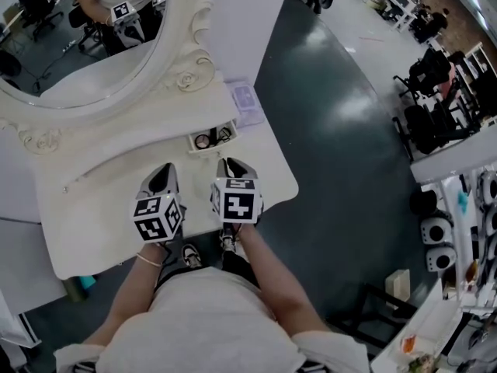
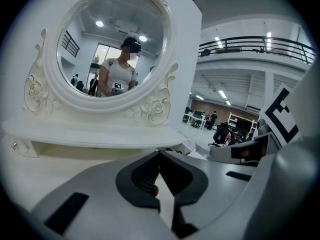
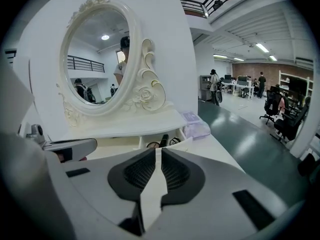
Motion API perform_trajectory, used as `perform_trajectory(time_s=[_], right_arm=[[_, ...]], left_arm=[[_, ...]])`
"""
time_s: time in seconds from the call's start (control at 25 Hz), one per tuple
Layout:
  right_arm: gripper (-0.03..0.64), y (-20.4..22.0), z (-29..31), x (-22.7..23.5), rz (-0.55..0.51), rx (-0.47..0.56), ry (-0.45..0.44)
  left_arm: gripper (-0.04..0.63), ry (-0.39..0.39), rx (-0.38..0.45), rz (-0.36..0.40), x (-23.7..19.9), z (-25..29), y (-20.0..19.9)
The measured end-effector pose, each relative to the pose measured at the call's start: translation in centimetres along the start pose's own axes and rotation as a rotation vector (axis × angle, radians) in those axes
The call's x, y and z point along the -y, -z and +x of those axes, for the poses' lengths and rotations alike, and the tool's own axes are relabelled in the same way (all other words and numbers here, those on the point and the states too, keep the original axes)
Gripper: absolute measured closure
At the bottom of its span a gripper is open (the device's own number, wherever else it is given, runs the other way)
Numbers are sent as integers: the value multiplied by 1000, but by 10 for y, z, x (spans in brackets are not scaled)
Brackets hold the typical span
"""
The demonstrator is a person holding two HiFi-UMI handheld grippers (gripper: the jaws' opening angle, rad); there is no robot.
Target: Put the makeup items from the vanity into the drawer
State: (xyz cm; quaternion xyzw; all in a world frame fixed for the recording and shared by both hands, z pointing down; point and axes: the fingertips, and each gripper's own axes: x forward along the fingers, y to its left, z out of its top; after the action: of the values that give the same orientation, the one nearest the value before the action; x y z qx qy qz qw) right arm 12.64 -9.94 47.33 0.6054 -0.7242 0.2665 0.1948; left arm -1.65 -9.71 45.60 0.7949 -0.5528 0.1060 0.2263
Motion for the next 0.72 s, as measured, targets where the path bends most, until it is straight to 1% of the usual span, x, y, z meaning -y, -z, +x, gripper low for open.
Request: perform_trajectory(time_s=[0.08,0.24,0.36,0.56,0.72], right_arm=[[575,1,-4,1,11,18,-1],[592,3,-14,-6,47,53,-48],[597,2,-22,-15,59,83,-61],[597,8,-32,-24,83,106,-43],[597,15,-44,-24,126,127,-12]], left_arm=[[592,9,0,5,2,-2,1],[592,29,-7,19,6,-5,5],[592,49,-8,28,7,-10,7],[592,85,-11,40,6,-23,11],[592,118,-18,55,4,-31,16]])
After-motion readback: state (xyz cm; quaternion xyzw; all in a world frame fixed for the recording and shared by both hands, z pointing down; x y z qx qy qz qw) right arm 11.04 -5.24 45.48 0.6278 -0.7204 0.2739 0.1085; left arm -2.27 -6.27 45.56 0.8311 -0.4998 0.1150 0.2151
